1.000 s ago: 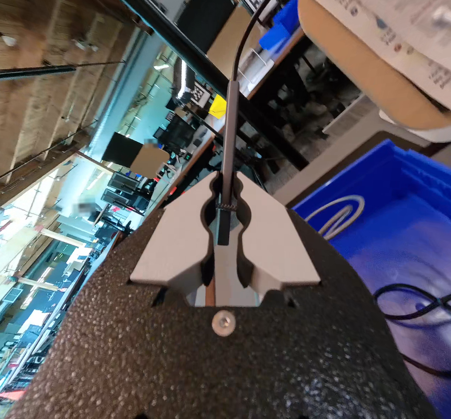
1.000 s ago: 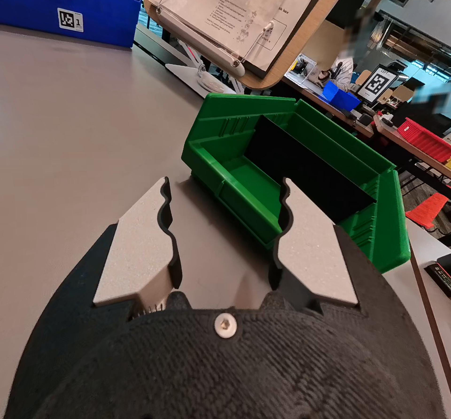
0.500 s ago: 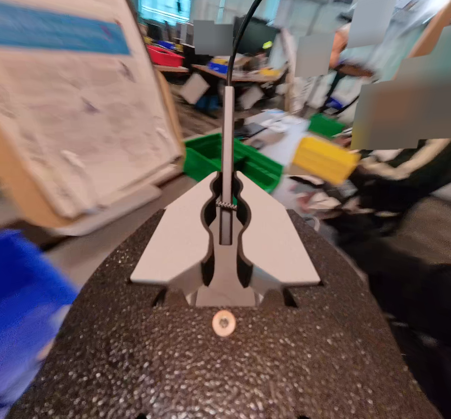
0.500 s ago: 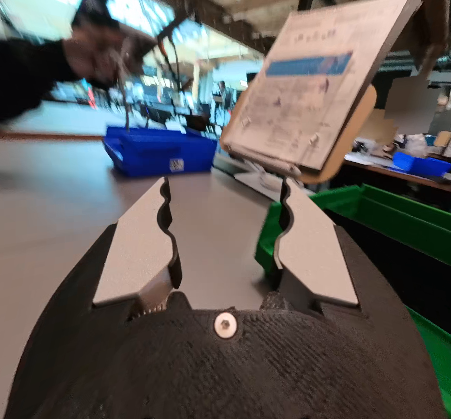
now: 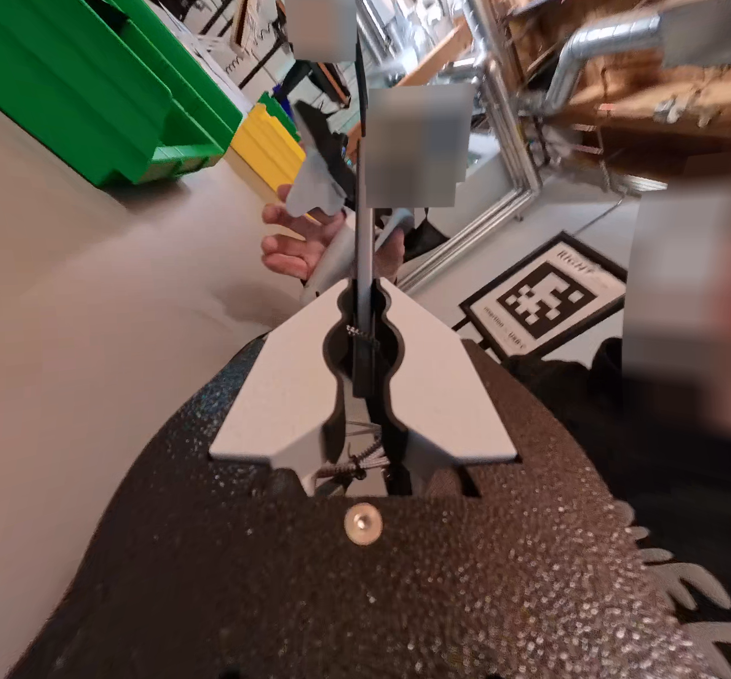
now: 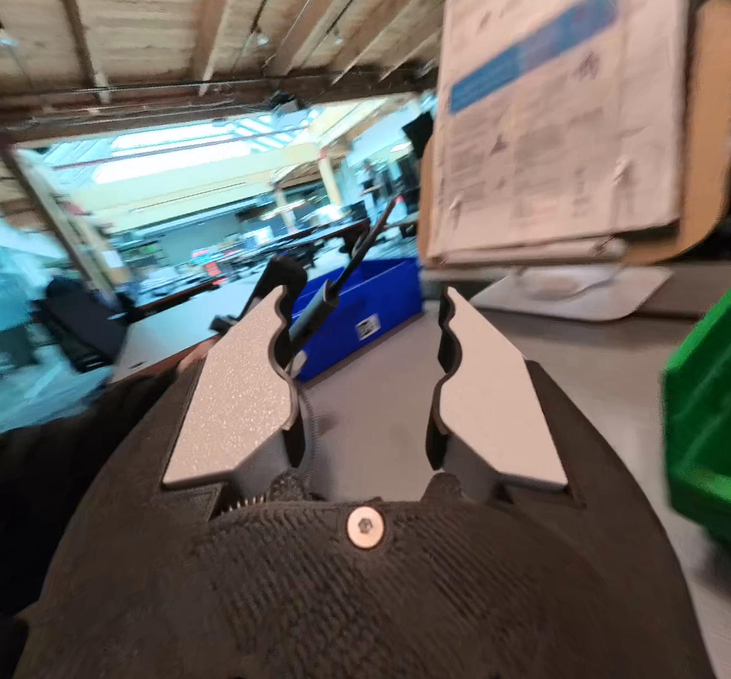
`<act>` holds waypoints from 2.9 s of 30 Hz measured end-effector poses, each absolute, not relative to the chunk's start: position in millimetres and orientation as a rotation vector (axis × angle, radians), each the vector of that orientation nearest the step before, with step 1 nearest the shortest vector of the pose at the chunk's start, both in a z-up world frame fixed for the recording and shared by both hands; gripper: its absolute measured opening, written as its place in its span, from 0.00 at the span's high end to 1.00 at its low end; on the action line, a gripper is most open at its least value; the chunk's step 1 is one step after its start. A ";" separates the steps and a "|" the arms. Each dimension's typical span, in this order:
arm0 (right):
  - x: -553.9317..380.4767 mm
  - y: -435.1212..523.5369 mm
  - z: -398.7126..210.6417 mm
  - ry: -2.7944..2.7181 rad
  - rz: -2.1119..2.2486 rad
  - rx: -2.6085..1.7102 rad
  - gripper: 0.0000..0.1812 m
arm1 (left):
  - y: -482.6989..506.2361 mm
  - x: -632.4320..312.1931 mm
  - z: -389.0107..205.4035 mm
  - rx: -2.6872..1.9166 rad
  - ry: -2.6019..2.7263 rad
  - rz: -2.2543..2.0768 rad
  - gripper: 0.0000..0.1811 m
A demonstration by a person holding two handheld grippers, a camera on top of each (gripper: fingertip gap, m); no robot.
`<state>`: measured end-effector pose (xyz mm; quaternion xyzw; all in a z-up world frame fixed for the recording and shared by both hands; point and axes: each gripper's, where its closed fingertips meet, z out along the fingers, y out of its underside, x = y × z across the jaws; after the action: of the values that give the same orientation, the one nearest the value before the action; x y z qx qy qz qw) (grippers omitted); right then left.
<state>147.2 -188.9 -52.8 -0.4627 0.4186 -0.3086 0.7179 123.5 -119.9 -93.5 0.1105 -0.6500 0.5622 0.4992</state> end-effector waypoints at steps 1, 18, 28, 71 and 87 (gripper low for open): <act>148.4 -178.9 -61.0 0.919 -0.571 -1.042 0.61 | -121.1 120.0 -96.6 0.230 -1.608 1.365 0.96; 178.9 -133.8 -54.9 0.790 -0.216 -1.139 0.95 | -110.0 161.5 -98.4 0.231 -1.728 1.637 0.95; 224.4 -161.4 -48.9 0.994 -0.089 -0.838 0.96 | -72.0 218.3 -83.2 0.137 -2.255 2.195 0.73; 211.8 -151.9 -75.5 0.987 0.383 -0.423 0.95 | -102.9 178.2 -85.2 -0.497 -2.663 2.565 0.88; 212.8 -153.7 -74.8 0.993 0.378 -0.401 0.96 | -104.8 186.5 -90.0 -0.309 -2.661 2.525 0.88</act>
<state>212.8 -153.7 -74.8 -0.1898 0.4703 0.1792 0.8430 186.5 -104.8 -90.0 -0.0809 -0.6966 0.6611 -0.2668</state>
